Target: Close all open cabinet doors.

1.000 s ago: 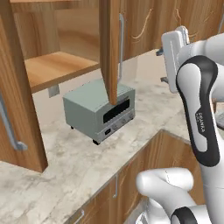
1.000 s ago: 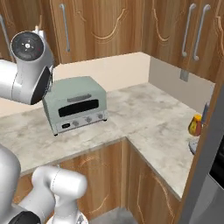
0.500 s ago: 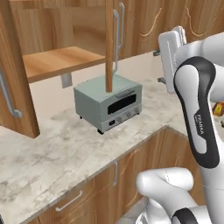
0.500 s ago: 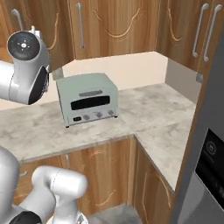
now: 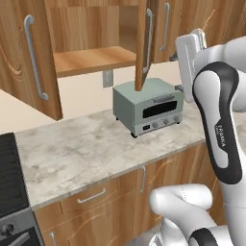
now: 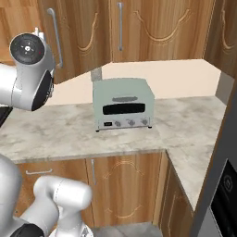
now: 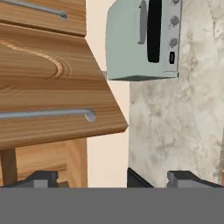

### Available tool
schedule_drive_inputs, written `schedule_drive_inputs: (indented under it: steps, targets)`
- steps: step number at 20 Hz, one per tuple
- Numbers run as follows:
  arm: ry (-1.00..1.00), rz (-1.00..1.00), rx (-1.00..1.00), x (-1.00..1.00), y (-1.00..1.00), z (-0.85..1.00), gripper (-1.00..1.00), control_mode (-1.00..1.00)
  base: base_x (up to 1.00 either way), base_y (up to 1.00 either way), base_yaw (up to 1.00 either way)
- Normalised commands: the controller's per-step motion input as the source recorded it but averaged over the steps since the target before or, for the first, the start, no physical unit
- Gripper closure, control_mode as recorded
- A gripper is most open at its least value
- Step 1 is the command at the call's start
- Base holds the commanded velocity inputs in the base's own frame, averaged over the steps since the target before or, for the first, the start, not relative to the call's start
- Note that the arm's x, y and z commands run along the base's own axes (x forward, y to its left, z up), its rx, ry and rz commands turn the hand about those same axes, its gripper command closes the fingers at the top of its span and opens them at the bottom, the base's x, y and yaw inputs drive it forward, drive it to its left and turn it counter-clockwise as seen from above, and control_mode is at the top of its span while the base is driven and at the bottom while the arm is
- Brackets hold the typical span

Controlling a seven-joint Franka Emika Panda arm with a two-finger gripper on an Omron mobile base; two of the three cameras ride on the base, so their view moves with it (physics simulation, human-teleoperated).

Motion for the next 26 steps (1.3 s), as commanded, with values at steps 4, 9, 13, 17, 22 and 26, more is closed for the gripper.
schedule_drive_inputs:
  steps: [4,9,13,17,22,26]
  targets:
    - [0.0,0.0,0.0,0.0,0.0,0.0,-1.0,1.0,-0.01,0.0,0.32]
    - [0.0,0.0,0.0,0.0,0.0,0.0,-1.0,1.0,0.0,0.17,0.16]
    - [0.0,0.0,0.0,0.0,0.0,0.0,-1.0,1.0,0.0,0.3,0.05]
    - [0.0,0.0,0.0,0.0,0.0,0.0,-1.0,1.0,0.02,0.36,0.0]
    - [0.0,0.0,0.0,0.0,0.0,0.0,-1.0,1.0,0.03,0.55,-0.01]
    - [0.0,0.0,0.0,0.0,0.0,0.0,-1.0,1.0,0.03,0.35,0.04]
